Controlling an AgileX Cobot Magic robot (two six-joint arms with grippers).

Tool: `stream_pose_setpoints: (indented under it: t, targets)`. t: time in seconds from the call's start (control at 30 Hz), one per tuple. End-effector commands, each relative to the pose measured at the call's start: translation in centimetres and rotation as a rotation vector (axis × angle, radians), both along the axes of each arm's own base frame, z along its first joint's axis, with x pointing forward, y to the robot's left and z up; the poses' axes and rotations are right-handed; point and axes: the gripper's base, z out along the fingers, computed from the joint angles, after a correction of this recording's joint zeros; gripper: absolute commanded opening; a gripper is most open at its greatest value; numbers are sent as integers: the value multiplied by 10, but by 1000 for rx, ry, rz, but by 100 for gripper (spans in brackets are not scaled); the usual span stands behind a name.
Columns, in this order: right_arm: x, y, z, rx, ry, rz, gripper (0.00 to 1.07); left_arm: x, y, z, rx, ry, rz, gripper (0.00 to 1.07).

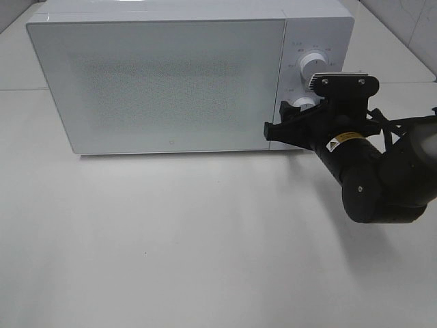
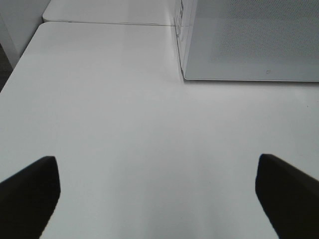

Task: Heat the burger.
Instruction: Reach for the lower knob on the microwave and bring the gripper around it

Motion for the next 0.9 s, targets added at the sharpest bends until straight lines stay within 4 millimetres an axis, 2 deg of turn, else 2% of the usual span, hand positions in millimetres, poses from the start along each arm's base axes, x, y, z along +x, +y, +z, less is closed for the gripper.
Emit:
stream_pose_setpoints:
  t: [0.03, 0.07, 0.13, 0.17, 0.2, 0.23, 0.27, 0.3, 0.4, 0.6, 0.67, 0.7, 0.77, 0.8, 0.83, 0.87, 0.9]
  targets:
    - [7, 3, 9, -7, -70, 9, 51, -2, 0, 0, -9, -8, 3, 101]
    - [7, 3, 9, -7, -70, 9, 51, -2, 0, 0, -9, -8, 3, 101]
    - [7, 3, 10, -7, -75, 9, 38, -2, 0, 0, -9, -8, 3, 101]
    - [7, 3, 10, -7, -75, 9, 38, -2, 0, 0, -9, -8, 3, 101]
    - [7, 3, 10, -7, -76, 9, 28, -2, 0, 0, -9, -8, 3, 101]
    - [7, 3, 10, -6, -76, 9, 24, -2, 0, 0, -9, -8, 3, 101]
    - [7, 3, 10, -6, -76, 9, 24, -2, 0, 0, -9, -8, 3, 101]
    - [7, 3, 10, -3, -75, 8, 16, -2, 0, 0, -9, -8, 3, 101]
    - [7, 3, 10, 10, -75, 6, 11, -2, 0, 0, -9, -8, 3, 101]
    - [7, 3, 10, 97, -62, -8, 13, -2, 0, 0, -9, -8, 3, 101]
    - [7, 3, 9, 252, -33, -36, 13, -2, 0, 0, -9, -8, 3, 101]
    - [7, 3, 9, 252, -33, -36, 13, -2, 0, 0, -9, -8, 3, 101]
    - [7, 3, 9, 548, 17, -87, 14, -2, 0, 0, -9, -8, 3, 101]
    - [7, 3, 9, 548, 17, -87, 14, -2, 0, 0, -9, -8, 3, 101]
    - [7, 3, 9, 639, 34, -101, 14, -2, 0, 0, -9, -8, 3, 101]
    - [6, 4, 6, 820, 88, -136, 15, -2, 0, 0, -9, -8, 3, 101]
    - [6, 4, 6, 820, 88, -136, 15, -2, 0, 0, -9, -8, 3, 101]
